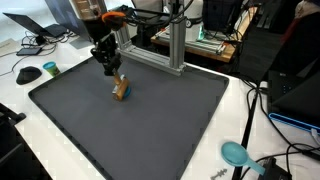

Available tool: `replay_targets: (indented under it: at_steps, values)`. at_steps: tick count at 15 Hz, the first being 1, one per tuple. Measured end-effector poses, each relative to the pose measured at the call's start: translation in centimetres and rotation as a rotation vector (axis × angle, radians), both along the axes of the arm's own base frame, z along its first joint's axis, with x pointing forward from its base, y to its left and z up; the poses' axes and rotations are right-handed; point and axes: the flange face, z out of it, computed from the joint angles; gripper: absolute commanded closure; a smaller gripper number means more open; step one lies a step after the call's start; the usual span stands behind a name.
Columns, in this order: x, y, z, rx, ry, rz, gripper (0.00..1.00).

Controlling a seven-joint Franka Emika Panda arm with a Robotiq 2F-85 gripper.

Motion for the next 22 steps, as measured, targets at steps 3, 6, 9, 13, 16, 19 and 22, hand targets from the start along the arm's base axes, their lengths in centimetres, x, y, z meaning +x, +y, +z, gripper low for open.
replay_targets:
  at_steps: [3, 6, 9, 13, 16, 19, 22]
  values:
    - [0.0, 0.0, -0.1, 0.0, 0.001, 0.0, 0.78]
    - [0.0, 0.0, -0.1, 0.0, 0.002, 0.001, 0.78]
    - [0.1, 0.0, -0.2, -0.001, 0.003, 0.001, 0.78]
    - [0.2, 0.1, -0.3, -0.003, 0.011, 0.005, 0.78]
    - [0.5, 0.4, -0.3, -0.012, 0.02, 0.017, 0.78]
    - [0.8, 0.9, -0.3, -0.025, 0.03, 0.033, 0.78]
    - [1.0, 1.2, -0.4, -0.036, 0.039, 0.045, 0.78]
